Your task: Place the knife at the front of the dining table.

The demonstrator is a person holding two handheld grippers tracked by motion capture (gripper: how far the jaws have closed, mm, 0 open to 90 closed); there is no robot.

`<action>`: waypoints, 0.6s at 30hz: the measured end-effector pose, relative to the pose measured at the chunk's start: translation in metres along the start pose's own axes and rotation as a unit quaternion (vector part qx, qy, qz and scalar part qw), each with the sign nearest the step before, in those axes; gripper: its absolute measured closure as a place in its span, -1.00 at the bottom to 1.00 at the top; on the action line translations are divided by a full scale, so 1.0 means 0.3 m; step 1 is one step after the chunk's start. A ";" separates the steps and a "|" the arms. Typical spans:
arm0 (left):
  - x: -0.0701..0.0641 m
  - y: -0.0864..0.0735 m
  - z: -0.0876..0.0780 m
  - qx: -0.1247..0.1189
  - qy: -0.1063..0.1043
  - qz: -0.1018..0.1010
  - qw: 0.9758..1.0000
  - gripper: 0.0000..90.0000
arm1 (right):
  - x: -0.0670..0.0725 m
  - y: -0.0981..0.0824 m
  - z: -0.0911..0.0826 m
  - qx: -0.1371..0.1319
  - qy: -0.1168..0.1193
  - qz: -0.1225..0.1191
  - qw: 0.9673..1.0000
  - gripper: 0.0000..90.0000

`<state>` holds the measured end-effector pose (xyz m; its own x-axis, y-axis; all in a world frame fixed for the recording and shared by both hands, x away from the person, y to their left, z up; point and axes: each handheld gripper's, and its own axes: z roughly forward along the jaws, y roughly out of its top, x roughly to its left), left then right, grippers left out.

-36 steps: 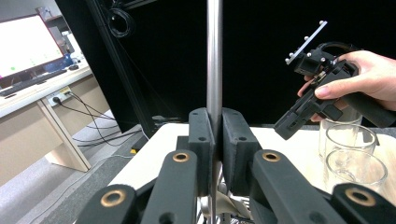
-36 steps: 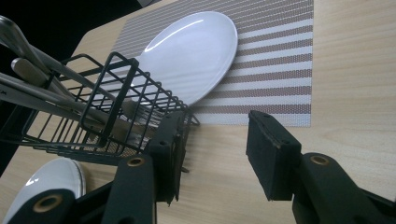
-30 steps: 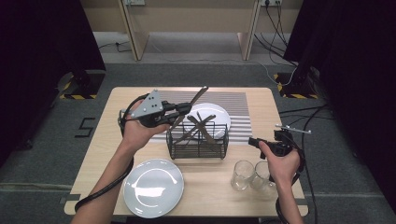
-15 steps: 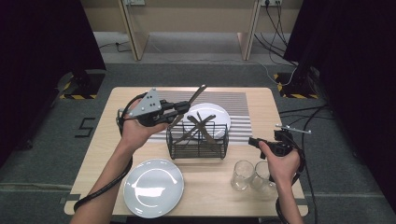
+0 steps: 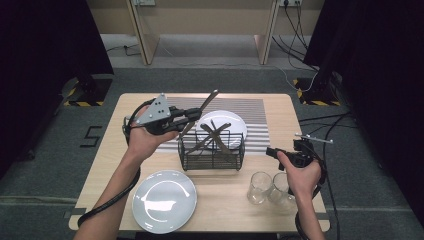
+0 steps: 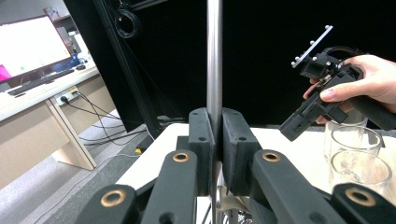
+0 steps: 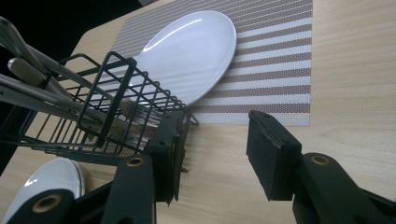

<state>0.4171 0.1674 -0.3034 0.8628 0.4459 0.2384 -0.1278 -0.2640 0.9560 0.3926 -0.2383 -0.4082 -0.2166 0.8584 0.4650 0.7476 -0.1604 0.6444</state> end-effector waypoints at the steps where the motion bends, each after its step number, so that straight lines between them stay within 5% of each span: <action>1: 0.001 0.000 -0.001 0.000 0.000 0.000 1.000 0.85 | 0.000 0.000 0.000 0.000 0.001 0.001 1.000 0.25; 18: 0.018 -0.008 -0.030 0.002 0.012 -0.007 1.000 0.85 | -0.003 0.000 0.001 -0.001 0.000 0.001 1.000 0.24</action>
<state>0.4177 0.1783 -0.3029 0.8519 0.4705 0.2299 -0.1142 -0.2616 0.9584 0.3928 -0.2389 -0.4088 -0.2149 0.8580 0.4665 0.7472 -0.1632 0.6443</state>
